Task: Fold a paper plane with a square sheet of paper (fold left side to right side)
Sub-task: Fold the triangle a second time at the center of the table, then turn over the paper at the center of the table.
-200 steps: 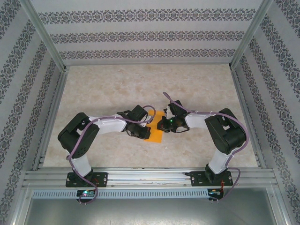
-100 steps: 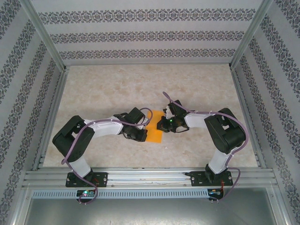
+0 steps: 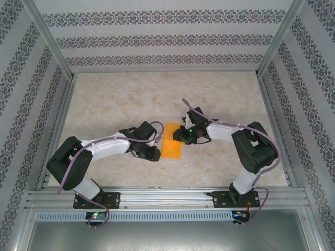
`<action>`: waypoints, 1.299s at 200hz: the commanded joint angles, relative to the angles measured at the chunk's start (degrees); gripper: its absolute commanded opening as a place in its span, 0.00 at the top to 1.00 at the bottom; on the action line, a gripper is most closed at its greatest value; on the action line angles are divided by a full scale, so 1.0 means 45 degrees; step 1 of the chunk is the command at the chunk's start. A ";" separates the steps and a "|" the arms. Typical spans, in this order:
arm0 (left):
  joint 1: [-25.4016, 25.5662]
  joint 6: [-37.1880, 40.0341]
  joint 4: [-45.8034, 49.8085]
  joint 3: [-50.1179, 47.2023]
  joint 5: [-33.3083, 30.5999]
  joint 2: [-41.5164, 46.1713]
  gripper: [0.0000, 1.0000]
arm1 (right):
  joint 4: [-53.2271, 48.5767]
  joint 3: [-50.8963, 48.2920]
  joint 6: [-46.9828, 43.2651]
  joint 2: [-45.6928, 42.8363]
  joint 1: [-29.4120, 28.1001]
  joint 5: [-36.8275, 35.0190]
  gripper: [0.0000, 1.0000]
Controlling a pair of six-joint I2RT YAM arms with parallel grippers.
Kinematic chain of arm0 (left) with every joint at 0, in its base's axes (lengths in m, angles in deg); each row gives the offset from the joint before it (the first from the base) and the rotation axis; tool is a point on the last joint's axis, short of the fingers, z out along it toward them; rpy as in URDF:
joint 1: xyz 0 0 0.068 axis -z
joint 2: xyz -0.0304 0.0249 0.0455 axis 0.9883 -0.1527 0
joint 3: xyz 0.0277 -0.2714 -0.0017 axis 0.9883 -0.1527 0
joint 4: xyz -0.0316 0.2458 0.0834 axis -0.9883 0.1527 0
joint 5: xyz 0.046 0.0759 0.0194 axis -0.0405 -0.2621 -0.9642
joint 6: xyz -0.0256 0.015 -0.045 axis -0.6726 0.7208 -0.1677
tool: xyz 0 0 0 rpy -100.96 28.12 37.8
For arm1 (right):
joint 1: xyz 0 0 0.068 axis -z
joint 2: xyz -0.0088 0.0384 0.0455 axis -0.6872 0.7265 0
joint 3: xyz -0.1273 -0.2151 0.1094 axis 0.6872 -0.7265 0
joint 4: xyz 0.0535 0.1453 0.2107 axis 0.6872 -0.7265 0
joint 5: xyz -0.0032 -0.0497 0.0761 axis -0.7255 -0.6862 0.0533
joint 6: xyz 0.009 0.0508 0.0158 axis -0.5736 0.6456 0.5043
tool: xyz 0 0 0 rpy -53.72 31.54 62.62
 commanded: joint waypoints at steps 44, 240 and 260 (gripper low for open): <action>-0.1617 -0.2088 -0.4342 -0.0371 0.2218 -0.0280 0.50 | 0.0390 -0.1461 -0.0415 -0.2695 0.1088 -0.0908 0.39; -0.1685 -0.2303 -0.6309 0.0335 0.2160 -0.1771 0.97 | 0.3959 -0.3751 0.0825 -0.2806 0.1355 0.1209 0.41; -0.1688 -0.2824 -0.7008 -0.0131 0.2071 -0.1504 0.98 | 0.4742 -0.3729 0.1195 -0.2403 0.0989 0.1199 0.43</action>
